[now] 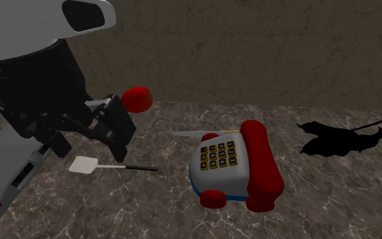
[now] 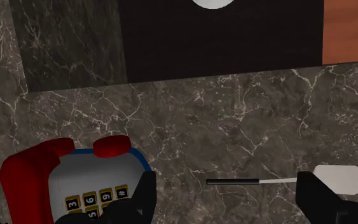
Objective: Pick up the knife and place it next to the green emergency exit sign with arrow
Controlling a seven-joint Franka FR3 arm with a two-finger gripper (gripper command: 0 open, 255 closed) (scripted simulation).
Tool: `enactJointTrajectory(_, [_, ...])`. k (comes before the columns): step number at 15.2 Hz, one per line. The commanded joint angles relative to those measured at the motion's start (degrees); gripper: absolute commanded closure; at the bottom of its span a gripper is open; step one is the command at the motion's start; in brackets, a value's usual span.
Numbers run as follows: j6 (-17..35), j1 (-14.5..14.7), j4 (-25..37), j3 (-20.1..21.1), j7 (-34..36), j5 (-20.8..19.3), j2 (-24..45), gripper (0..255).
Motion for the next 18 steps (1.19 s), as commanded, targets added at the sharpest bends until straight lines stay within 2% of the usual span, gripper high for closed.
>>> enactJointTrajectory(1, [0.0, 0.0, 0.0, 0.0, 0.0, 0.0, 0.0, 0])
enactJointTrajectory(9, [12.66, -4.89, 0.66, 4.76, 19.11, 3.17, 13.9, 0])
enactJointTrajectory(18, [23.6, -9.82, 7.38, 7.15, 39.13, 3.33, 31.98, 0])
